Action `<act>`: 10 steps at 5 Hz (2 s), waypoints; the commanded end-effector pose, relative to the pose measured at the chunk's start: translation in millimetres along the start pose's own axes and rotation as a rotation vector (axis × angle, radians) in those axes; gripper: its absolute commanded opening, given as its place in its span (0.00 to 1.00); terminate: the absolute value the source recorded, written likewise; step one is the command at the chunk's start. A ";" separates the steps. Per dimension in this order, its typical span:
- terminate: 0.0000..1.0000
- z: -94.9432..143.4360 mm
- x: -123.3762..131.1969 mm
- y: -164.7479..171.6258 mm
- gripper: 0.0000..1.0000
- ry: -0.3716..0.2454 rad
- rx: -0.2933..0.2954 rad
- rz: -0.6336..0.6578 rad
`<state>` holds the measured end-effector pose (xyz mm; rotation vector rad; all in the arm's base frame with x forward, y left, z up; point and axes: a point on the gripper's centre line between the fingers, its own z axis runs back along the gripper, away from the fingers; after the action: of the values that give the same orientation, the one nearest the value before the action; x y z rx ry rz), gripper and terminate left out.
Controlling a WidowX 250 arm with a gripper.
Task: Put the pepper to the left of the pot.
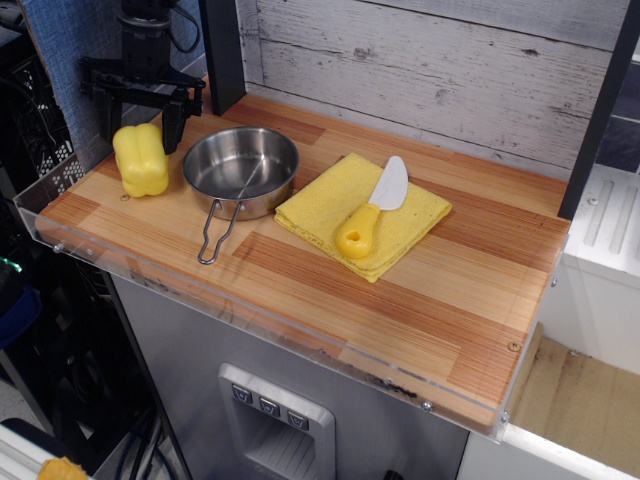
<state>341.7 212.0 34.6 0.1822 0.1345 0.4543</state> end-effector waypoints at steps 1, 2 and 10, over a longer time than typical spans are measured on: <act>0.00 60.8 0.8 26.2 0.00 -0.132 -0.084 0.052; 0.00 77.5 -1.2 35.4 0.00 -0.161 -0.115 0.076; 0.00 96.6 -130.3 -210.1 0.00 -0.212 -0.138 -0.296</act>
<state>335.2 -54.4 82.9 0.0810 -0.0418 0.1343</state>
